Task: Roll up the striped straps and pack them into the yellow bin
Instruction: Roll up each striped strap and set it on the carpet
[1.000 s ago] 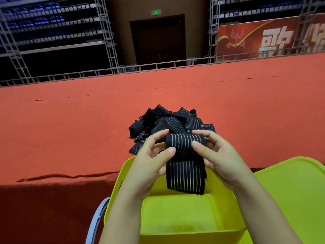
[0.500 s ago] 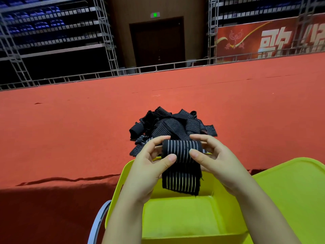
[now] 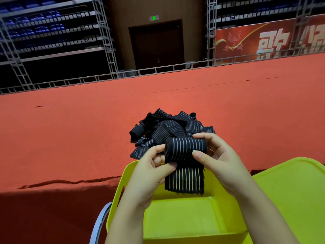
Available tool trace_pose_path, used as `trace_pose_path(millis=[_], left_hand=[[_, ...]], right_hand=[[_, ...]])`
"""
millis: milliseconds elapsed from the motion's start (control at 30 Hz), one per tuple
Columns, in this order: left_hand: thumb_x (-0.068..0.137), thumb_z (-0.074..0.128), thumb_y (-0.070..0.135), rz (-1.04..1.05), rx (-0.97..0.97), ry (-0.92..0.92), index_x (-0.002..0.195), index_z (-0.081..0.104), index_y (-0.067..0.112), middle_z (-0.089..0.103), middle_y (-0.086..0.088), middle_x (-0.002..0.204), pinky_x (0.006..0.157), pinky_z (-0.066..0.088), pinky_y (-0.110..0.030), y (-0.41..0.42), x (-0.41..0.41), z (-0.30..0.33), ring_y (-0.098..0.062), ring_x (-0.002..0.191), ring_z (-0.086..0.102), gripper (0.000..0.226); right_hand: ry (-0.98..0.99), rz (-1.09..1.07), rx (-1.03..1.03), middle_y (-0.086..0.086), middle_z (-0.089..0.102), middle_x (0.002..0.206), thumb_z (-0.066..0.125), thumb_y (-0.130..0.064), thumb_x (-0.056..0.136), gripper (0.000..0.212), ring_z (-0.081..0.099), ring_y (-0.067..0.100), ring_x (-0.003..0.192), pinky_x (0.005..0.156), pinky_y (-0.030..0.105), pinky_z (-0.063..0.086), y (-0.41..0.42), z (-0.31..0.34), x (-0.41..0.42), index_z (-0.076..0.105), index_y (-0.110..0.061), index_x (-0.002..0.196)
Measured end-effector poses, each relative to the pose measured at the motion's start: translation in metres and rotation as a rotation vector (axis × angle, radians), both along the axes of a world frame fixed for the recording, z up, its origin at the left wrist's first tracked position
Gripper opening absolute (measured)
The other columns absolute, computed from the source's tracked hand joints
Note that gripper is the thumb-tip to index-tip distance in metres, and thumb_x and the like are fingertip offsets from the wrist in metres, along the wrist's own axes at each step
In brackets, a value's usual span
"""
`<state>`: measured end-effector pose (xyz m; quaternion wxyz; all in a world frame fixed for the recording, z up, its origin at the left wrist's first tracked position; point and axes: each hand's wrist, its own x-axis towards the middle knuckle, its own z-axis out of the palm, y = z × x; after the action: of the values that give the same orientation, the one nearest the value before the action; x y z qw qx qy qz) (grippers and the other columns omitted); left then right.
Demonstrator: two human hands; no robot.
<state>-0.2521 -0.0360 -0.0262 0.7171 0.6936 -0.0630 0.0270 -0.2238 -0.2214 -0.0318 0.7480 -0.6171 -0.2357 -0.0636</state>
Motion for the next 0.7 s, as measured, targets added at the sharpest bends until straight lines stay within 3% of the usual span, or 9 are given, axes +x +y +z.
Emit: trace_pose_path(millis=[167, 233, 333, 433, 500, 533, 633, 700], left_hand=[[0.067, 0.079, 0.021, -0.100, -0.086, -0.001, 0.124, 0.058, 0.022, 0.070, -0.006, 0.113, 0.086, 0.056, -0.045, 0.0008, -0.0025, 0.0004, -0.024, 0.104, 0.068, 0.061], [0.066, 0.080, 0.029, -0.084, -0.108, -0.002, 0.120, 0.061, 0.026, 0.071, -0.002, 0.105, 0.075, 0.056, -0.038, -0.0003, -0.0028, 0.0017, -0.019, 0.099, 0.068, 0.057], [0.067, 0.077, 0.036, -0.009, -0.106, -0.013, 0.112, 0.066, 0.033, 0.069, -0.001, 0.104, 0.074, 0.055, -0.037, -0.0004, -0.0010, 0.0026, -0.017, 0.097, 0.067, 0.046], [0.060, 0.080, 0.040, -0.008, -0.078, -0.044, 0.112, 0.068, 0.037, 0.067, -0.007, 0.111, 0.088, 0.052, -0.052, 0.0023, -0.0031, 0.0042, -0.024, 0.100, 0.068, 0.053], [0.061, 0.079, 0.037, -0.040, -0.056, -0.070, 0.112, 0.068, 0.039, 0.069, -0.005, 0.109, 0.088, 0.052, -0.051, 0.0039, -0.0049, 0.0046, -0.023, 0.099, 0.068, 0.053], [0.063, 0.078, 0.032, -0.059, -0.046, -0.085, 0.112, 0.068, 0.040, 0.070, -0.002, 0.107, 0.085, 0.054, -0.046, 0.0042, -0.0058, 0.0051, -0.021, 0.097, 0.067, 0.050], [0.065, 0.076, 0.023, -0.093, -0.036, -0.114, 0.113, 0.068, 0.040, 0.070, 0.001, 0.108, 0.079, 0.055, -0.032, 0.0044, -0.0079, 0.0072, -0.017, 0.095, 0.066, 0.052], [0.068, 0.074, 0.013, -0.100, -0.089, -0.107, 0.117, 0.067, 0.036, 0.069, -0.003, 0.113, 0.080, 0.055, -0.034, 0.0044, -0.0085, 0.0081, -0.020, 0.099, 0.066, 0.055]], right_hand=[[-0.124, -0.011, -0.077, -0.005, 0.066, 0.104, 0.070, 0.006, 0.078, 0.040, 0.063, 0.010, 0.099, 0.081, 0.023, 0.051, -0.0011, -0.0011, -0.0001, 0.062, -0.023, 0.102], [-0.151, -0.014, -0.101, -0.005, 0.066, 0.111, 0.072, -0.002, 0.071, 0.038, 0.063, 0.012, 0.106, 0.084, 0.027, 0.053, -0.0006, -0.0015, -0.0009, 0.063, -0.030, 0.094], [-0.148, -0.011, -0.130, -0.010, 0.065, 0.112, 0.074, -0.008, 0.067, 0.034, 0.061, 0.009, 0.111, 0.084, 0.027, 0.053, 0.0013, -0.0031, -0.0017, 0.064, -0.033, 0.087], [-0.056, 0.012, -0.138, -0.014, 0.065, 0.113, 0.079, -0.036, 0.065, 0.026, 0.062, 0.005, 0.109, 0.082, 0.023, 0.052, -0.0005, -0.0012, -0.0030, 0.068, -0.034, 0.088], [0.079, 0.084, -0.102, -0.008, 0.067, 0.110, 0.075, -0.059, 0.064, 0.046, 0.064, 0.010, 0.104, 0.081, 0.029, 0.055, -0.0019, -0.0014, -0.0028, 0.069, -0.031, 0.099], [0.154, 0.128, -0.080, -0.001, 0.068, 0.112, 0.071, -0.062, 0.068, 0.050, 0.065, 0.016, 0.104, 0.080, 0.033, 0.056, -0.0026, -0.0022, -0.0021, 0.068, -0.028, 0.105], [0.286, 0.180, -0.037, 0.013, 0.066, 0.117, 0.067, -0.040, 0.084, 0.036, 0.066, 0.027, 0.105, 0.077, 0.040, 0.057, -0.0029, -0.0004, -0.0035, 0.065, -0.016, 0.112], [0.282, 0.167, 0.017, 0.013, 0.066, 0.114, 0.071, -0.029, 0.079, 0.036, 0.068, 0.025, 0.099, 0.072, 0.035, 0.057, -0.0023, 0.0002, -0.0048, 0.065, -0.012, 0.111]])
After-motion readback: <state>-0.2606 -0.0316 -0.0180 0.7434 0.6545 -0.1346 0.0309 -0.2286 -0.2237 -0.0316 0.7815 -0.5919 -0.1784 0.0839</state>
